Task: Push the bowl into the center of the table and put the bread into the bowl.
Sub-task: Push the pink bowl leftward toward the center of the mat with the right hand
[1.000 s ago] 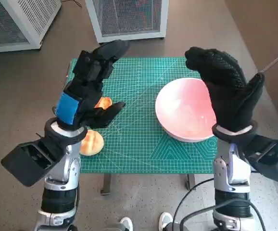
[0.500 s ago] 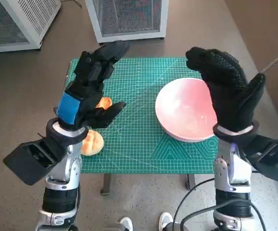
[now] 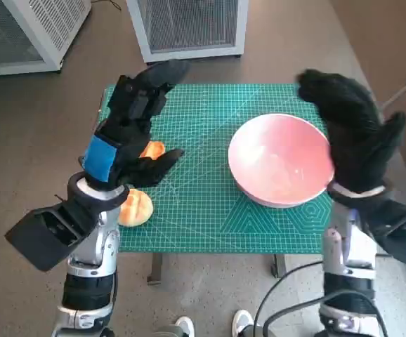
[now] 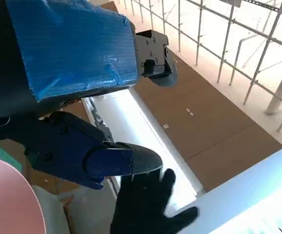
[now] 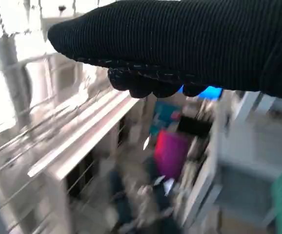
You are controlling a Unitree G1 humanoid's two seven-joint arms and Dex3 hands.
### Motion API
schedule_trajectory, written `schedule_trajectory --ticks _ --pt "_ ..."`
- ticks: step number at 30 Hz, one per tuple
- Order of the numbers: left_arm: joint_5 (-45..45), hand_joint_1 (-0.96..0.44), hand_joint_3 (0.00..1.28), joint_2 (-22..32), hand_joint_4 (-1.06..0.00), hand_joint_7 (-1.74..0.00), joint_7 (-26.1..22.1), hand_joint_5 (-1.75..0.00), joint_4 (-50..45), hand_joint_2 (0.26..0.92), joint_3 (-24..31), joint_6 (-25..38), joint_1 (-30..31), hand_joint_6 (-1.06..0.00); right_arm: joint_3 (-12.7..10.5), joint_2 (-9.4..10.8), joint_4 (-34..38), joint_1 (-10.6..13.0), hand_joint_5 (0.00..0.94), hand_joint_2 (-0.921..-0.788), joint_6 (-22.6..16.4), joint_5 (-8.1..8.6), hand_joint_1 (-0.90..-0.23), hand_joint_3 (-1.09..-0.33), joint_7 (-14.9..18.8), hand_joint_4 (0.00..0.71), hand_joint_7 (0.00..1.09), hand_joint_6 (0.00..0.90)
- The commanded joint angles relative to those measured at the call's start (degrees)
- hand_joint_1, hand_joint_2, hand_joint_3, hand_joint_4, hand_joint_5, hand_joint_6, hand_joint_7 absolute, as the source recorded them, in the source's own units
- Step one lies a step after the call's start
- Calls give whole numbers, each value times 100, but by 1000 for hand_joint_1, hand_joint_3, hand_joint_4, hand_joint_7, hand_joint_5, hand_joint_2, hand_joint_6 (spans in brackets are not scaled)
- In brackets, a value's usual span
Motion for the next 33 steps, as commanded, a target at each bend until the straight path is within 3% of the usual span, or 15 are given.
schedule_trajectory --ticks 1,7,15,21,33 --pt "40 -514 375 -13 1 -670 -12 -470 44 903 -2 -115 23 1 -327 -258 1052 -215 0 -921 -356 -228 -413 -488 -413 280 543 66" --pt "10 -511 371 -21 1 -666 -37 -468 146 905 15 -199 16 1 -672 -492 2481 -627 14 -921 -395 -110 -375 -544 -735 278 578 65" --pt "-41 -500 367 -56 1 -654 -43 -467 148 908 0 -178 16 1 -1028 -651 4025 -974 8 -921 -7 18 -365 -590 -1097 271 573 62" --pt "-91 -502 367 -60 1 -650 -77 -465 141 909 9 -151 33 1 -1195 -618 4600 -1028 1 -921 383 135 -338 -599 -1077 226 527 62" --pt "-116 -492 369 -8 1 -645 -116 -463 113 908 61 -170 96 1 -1121 -486 5063 -940 6 -921 1072 -127 -344 -585 -1319 231 469 112"
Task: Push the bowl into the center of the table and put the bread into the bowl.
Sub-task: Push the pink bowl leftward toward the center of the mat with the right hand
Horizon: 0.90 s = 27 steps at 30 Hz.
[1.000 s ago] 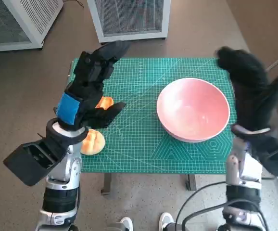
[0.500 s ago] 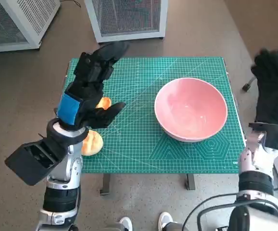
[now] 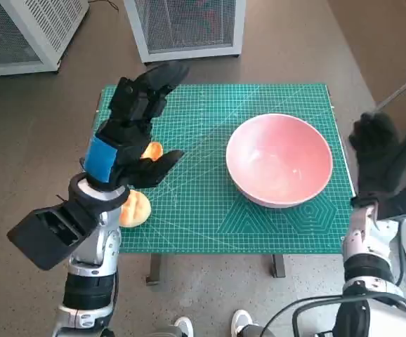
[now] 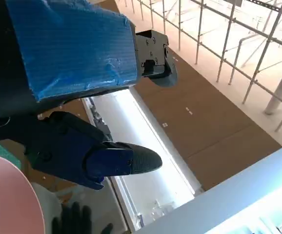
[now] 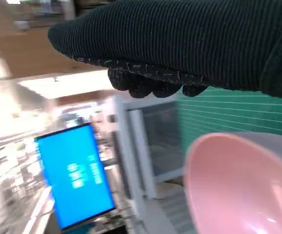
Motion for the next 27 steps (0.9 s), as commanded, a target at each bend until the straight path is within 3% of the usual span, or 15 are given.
schedule_trajectory --ticks 1,10,18,27 --pt "-66 -493 369 35 1 -644 -54 -463 -38 908 56 -66 89 1 81 165 181 122 5 -921 306 -141 -348 -583 -208 236 452 121" --pt "-70 -507 353 66 1 -636 -94 -462 -25 915 101 -74 109 1 244 451 213 56 3 -921 533 -321 -364 -567 -291 254 363 174" --pt "-94 -514 335 112 -1 -642 -138 -458 -73 921 153 -13 148 1 195 708 219 -106 10 -920 674 -218 -370 -530 -148 278 347 202" --pt "-73 -512 324 167 -21 -649 -94 -415 -186 921 198 37 264 1 215 940 217 -363 5 -921 713 -239 -367 -511 -88 281 335 200"
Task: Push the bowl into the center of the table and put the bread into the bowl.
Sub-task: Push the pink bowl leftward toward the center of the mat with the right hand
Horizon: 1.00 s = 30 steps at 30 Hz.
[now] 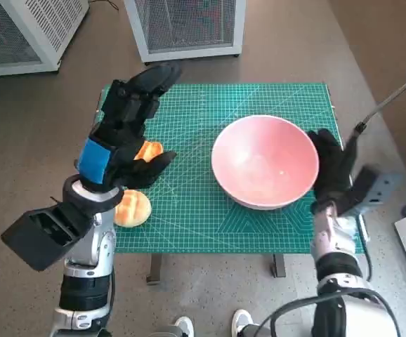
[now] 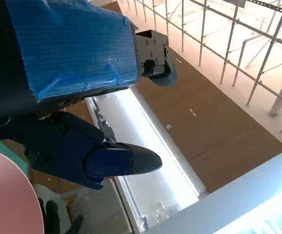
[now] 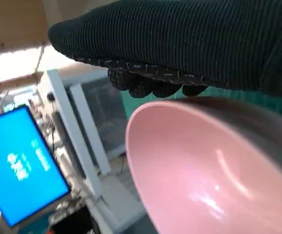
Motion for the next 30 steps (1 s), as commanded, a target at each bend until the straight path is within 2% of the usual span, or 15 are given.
schedule_trajectory --ticks 1,9,18,24,30 --pt "-25 -513 321 51 -28 -642 14 -401 -107 921 46 20 117 1 2 132 74 -117 4 -921 136 -20 -365 -514 56 279 335 201" --pt "12 -530 310 100 -99 -603 57 -268 -150 921 106 -20 240 1 67 334 106 -359 0 -921 198 -87 -352 -551 35 266 331 197" --pt "11 -537 304 146 -147 -578 88 -182 -167 921 194 -69 360 1 221 539 178 -537 8 -918 274 -240 -355 -548 -47 274 322 194" --pt "21 -530 300 144 -171 -559 108 -132 -196 921 222 -88 435 -8 302 568 202 -593 8 -921 335 -393 -377 -523 -70 286 314 210" --pt "-5 -528 300 173 -179 -548 89 -105 -241 921 268 -67 513 -14 372 476 168 -628 5 -921 322 -522 -371 -526 -84 284 307 214"
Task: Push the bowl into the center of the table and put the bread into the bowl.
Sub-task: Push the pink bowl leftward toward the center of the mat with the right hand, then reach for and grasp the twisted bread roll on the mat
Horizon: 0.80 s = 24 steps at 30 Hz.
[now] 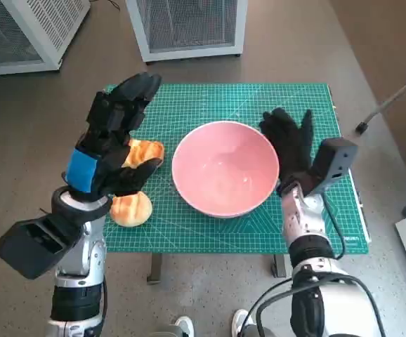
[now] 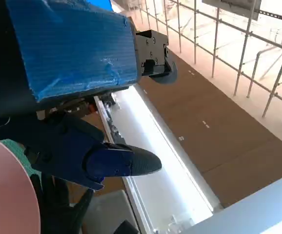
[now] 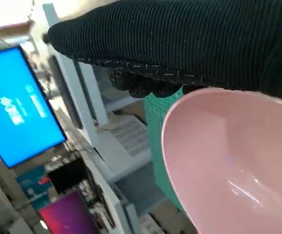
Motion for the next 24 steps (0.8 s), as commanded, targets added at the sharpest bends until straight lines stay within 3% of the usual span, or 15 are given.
schedule_trajectory --ticks 1,6,10,14,20,24 --pt "-32 -528 300 65 -180 -547 6 -103 -118 921 59 -57 128 -14 57 -100 41 -27 5 -921 49 -116 -370 -527 -81 285 306 215" --pt "-68 -526 296 151 -189 -536 -37 -89 -83 921 148 -79 173 -23 148 -164 -105 -66 9 -921 -287 -208 -363 -532 -165 296 303 217" --pt "108 -534 292 371 -200 -514 -39 -65 98 921 279 -216 125 -39 234 -133 -401 -8 8 -916 -989 -270 -350 -569 -90 302 315 219" --pt "1177 -548 285 1068 -192 -500 216 -49 389 921 427 -449 5 -37 306 -112 -878 161 2 -910 -1834 -185 -359 -617 362 289 386 180" --pt "2258 -529 169 2101 -152 -422 183 -20 689 921 315 221 -314 -16 294 -81 -1896 466 5 -920 -2450 393 -408 -584 1395 289 466 148" --pt "2619 -521 62 2437 -116 -347 59 -6 830 911 85 841 -546 -28 501 -12 -2963 879 14 -921 -2590 715 -423 -556 1844 311 488 159"
